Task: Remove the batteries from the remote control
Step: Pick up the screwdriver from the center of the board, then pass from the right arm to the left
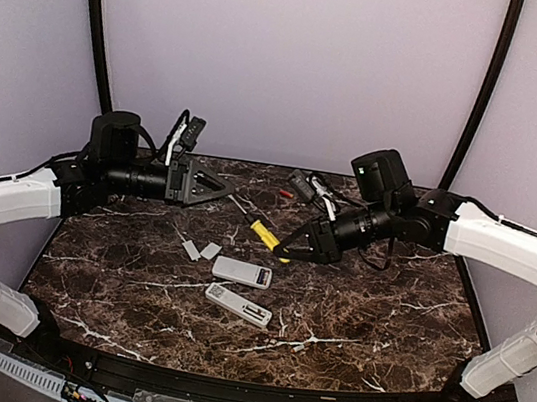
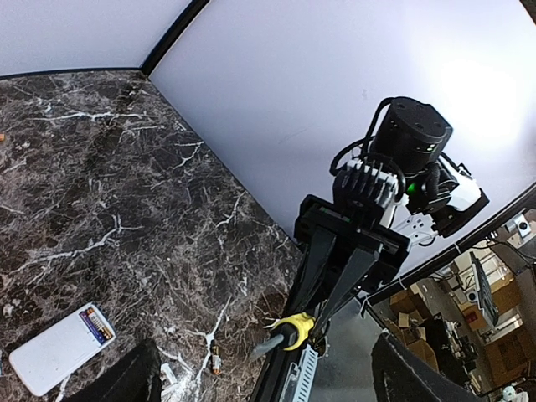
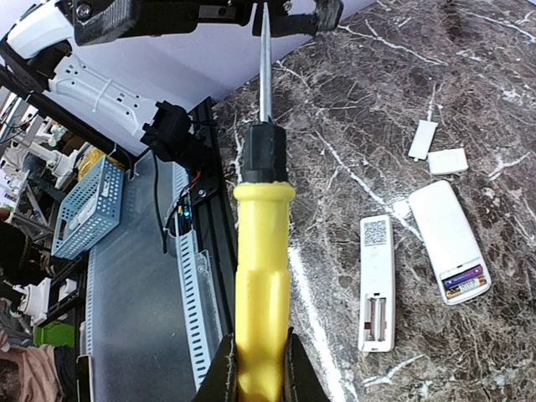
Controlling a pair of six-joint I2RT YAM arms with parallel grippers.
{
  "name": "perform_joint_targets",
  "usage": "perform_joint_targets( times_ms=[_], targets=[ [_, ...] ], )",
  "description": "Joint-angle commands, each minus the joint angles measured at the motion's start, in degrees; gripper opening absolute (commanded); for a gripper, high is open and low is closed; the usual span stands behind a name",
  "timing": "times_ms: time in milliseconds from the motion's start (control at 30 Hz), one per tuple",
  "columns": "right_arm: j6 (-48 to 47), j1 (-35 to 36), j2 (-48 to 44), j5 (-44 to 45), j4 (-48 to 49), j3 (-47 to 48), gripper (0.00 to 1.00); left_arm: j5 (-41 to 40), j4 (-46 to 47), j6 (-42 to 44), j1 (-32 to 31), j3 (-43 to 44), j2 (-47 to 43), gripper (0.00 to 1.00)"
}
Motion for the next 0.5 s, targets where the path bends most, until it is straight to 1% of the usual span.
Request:
perform_joint_targets(
  times_ms=[0, 133, 233, 267, 333, 433, 467],
  targets=[
    [0.38, 0.38, 0.07, -5.71, -2.01, 2.09, 0.00, 2.14, 3.65, -0.98, 0.31, -0.88, -2.26, 0.85],
    [0.37, 0.30, 0.71, -6.64, -2.21, 2.45, 0.00, 3.84, 6.47, -2.61, 0.31, -1.63, -2.05, 0.71],
    [0.38, 0.36, 1.21, -7.89, -2.17, 2.89, 0.00, 5.11, 6.90, -2.91, 0.31, -1.77, -1.83, 0.64],
    [0.39, 0.31, 1.30, -8.05, -2.21, 3.02, 0.00, 5.48, 6.96, -2.90, 0.31, -1.80, -1.66, 0.59],
    [0.46, 0.31, 1.44, -8.28, -2.08, 3.16, 0.00, 6.55, 7.06, -3.01, 0.35, -1.96, -1.44, 0.54],
    [0.55, 0.28, 1.42, -8.42, -1.96, 3.34, 0.00, 7.39, 7.23, -3.39, 0.31, -2.22, -1.40, 0.52],
    [0.62, 0.26, 1.39, -8.39, -1.86, 3.30, 0.00, 7.37, 7.22, -3.53, 0.31, -2.25, -1.44, 0.49]
  ],
)
